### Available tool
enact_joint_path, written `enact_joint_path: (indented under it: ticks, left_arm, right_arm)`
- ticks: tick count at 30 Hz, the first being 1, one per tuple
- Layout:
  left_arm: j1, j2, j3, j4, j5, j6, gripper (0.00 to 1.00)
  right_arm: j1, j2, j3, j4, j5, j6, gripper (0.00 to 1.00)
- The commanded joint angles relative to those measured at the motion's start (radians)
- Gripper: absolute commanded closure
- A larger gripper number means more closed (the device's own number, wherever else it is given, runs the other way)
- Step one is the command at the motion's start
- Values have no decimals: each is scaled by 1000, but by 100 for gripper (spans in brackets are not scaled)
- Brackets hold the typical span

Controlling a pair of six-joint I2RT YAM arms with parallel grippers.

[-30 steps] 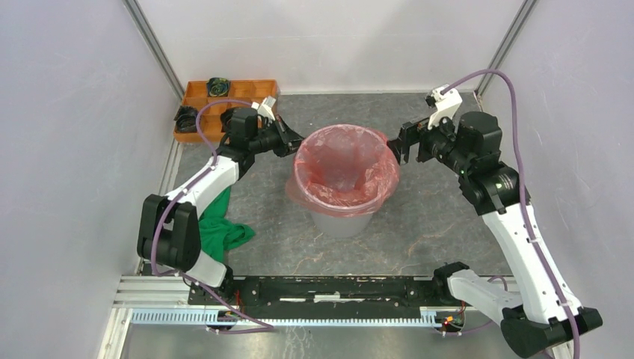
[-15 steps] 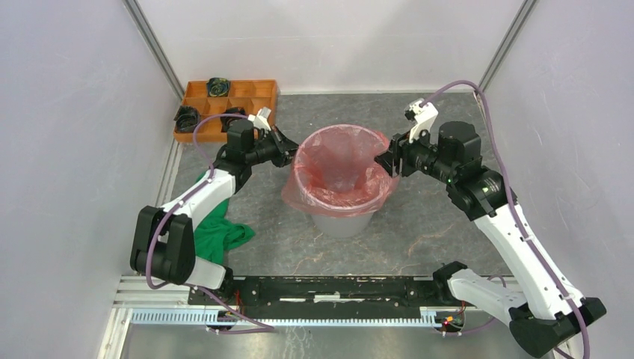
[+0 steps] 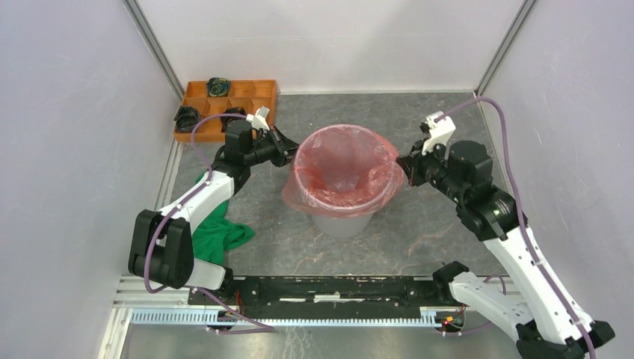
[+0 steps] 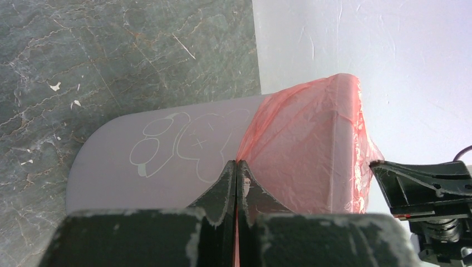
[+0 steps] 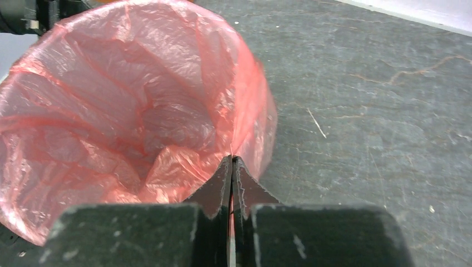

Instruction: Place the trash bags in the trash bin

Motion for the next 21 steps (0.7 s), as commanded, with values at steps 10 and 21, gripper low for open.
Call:
enact_joint_path:
  ticks: [10,21]
  left_arm:
    - [1,-27,0,-29,-21,26,98]
    - [1,16,-19,-31,-18,45,98]
  right_arm:
    - [0,-109,-266,195,268,14,99]
    - [-4,41,-325,322,308,-17,100]
